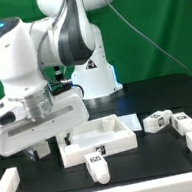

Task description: Assemble one leg

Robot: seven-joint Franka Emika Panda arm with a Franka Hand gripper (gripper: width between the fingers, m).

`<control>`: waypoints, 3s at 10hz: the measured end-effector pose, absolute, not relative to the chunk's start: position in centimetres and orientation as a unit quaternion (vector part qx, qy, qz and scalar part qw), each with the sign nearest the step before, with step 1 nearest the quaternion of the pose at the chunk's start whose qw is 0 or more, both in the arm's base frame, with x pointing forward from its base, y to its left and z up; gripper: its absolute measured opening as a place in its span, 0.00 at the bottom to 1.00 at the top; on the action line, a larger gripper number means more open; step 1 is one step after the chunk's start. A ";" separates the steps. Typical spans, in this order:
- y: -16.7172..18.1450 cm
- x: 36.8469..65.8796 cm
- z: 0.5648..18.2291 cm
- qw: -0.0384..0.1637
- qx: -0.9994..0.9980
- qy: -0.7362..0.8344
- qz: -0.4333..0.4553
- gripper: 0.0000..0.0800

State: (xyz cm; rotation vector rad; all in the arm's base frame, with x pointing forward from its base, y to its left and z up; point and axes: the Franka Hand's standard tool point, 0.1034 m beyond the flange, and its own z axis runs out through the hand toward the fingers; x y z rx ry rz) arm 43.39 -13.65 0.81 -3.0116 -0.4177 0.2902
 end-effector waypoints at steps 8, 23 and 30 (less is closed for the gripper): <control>-13.1 43.5 0.6 0.045 -0.984 -0.145 0.097 0.07; -5.1 52.6 5.0 0.042 -0.989 -0.022 0.143 0.07; -2.8 55.5 2.8 0.026 -0.992 -0.002 0.124 0.07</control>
Offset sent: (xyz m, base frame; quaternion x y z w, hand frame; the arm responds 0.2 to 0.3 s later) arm 0.0000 0.0000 0.0000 0.0000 0.0000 0.0000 1.0000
